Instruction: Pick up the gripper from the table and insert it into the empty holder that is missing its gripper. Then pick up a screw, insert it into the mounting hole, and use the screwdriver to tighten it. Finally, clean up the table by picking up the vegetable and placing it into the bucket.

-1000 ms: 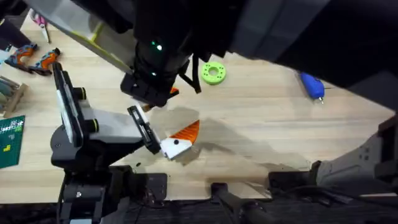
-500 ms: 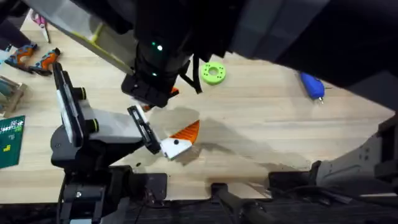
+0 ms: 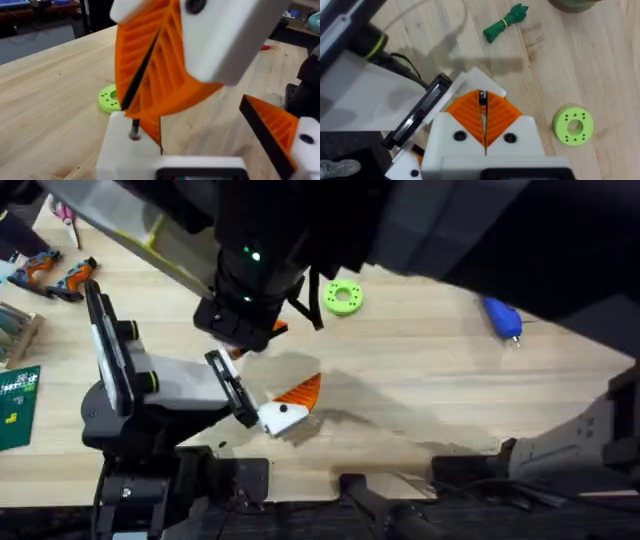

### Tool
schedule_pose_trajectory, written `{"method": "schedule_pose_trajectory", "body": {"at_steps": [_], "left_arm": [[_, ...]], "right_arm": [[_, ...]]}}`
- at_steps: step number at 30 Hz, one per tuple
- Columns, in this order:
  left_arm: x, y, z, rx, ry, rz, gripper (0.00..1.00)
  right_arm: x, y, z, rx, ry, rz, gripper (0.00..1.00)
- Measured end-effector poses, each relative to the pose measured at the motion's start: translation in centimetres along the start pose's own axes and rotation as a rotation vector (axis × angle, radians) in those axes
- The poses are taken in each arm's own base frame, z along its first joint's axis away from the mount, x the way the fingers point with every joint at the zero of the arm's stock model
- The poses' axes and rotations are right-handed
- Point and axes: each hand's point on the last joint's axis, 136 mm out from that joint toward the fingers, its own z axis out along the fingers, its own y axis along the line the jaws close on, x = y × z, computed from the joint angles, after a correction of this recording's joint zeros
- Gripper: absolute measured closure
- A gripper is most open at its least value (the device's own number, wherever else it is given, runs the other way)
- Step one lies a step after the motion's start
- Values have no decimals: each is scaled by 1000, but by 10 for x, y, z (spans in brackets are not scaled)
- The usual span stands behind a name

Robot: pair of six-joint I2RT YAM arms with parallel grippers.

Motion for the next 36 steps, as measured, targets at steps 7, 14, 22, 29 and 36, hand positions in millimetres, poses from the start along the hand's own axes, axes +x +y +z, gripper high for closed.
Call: {"method": "schedule_pose_trajectory", "body": {"at_steps": [7, 14, 22, 29, 36], "left_arm": [[0, 0, 0, 0, 0, 0, 28], [0, 0, 0, 0, 0, 0, 28], [0, 0, 0, 0, 0, -3, 28], [0, 0, 0, 0, 0, -6, 26], [0, 0, 0, 0, 0, -7, 28]], "right_arm": [[0, 0, 0, 0, 0, 0, 995], [0, 0, 0, 0, 1, 0, 995], [1, 3, 7, -21, 13, 1, 995], [2, 4, 7, -26, 17, 1, 995], [3, 3, 7, -24, 22, 5, 995]]}}
